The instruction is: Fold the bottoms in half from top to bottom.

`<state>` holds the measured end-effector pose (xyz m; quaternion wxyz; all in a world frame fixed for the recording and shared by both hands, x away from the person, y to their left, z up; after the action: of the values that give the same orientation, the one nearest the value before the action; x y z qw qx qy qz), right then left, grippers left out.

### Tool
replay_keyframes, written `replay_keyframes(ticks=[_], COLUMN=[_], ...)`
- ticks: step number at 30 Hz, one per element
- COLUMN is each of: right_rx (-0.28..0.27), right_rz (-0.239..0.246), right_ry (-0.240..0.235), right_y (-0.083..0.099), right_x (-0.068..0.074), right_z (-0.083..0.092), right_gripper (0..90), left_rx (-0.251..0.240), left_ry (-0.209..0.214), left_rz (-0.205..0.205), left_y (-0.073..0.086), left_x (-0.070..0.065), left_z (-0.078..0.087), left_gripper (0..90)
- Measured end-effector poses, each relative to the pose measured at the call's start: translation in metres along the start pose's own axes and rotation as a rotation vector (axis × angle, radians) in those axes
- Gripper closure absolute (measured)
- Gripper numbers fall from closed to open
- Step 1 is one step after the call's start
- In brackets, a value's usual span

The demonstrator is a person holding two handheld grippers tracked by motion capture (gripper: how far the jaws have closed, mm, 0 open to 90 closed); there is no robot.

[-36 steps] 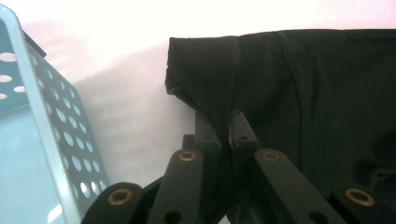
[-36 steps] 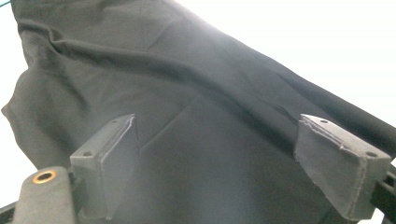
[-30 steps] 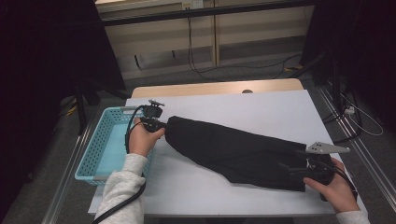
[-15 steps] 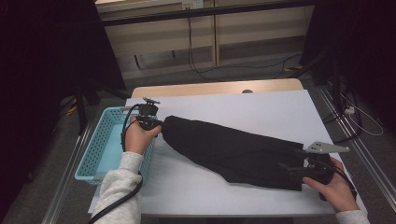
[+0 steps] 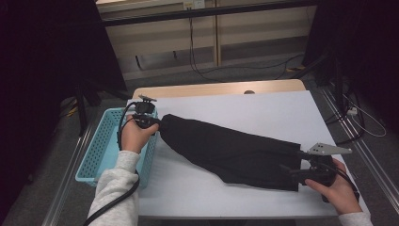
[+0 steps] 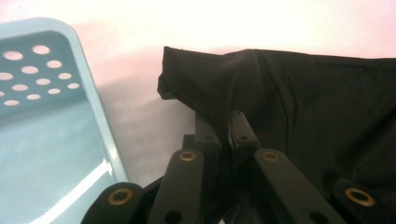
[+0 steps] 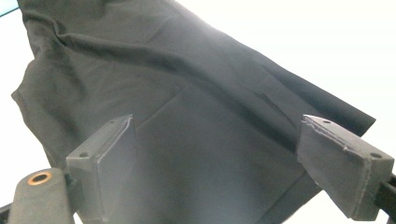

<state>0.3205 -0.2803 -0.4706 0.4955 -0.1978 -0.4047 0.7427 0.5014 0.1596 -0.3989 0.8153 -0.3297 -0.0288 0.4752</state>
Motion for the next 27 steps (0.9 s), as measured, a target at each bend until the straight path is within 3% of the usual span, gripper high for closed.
replay_keyframes(ticks=[7, 11, 18, 27], right_rx=[0.005, 0.005, 0.006, 0.004], right_rz=[0.002, 0.006, 0.009, 0.009], right_ry=[0.000, -0.003, -0.006, -0.007], right_y=[0.000, 0.000, 0.000, 0.000], right_x=[0.000, 0.001, 0.002, 0.002], right_z=[0.000, 0.000, -0.001, 0.000], right_gripper=[12.6, 12.7, 12.7, 12.6], left_rx=[-0.025, -0.025, -0.018, -0.004], left_ry=[-0.027, -0.018, 0.018, 0.102], left_rz=[0.011, 0.003, -0.059, -0.138], left_y=[-0.004, -0.005, -0.006, 0.003], left_x=[0.009, 0.005, -0.022, -0.066], left_z=[0.015, 0.014, 0.001, -0.023], left_gripper=[85.6, 85.6, 85.5, 85.5])
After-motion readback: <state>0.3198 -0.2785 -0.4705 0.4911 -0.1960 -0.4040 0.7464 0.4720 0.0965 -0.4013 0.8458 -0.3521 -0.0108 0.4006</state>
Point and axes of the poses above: each handheld gripper's, and its own axes: z roughly backward along the jaws, y roughly out of its underside, x roughly to its left, the point moved 6 cm from there along -z, roughly forward along the jaws, and after that the axes turned 4 degrees about y, right-handed, at the moved point
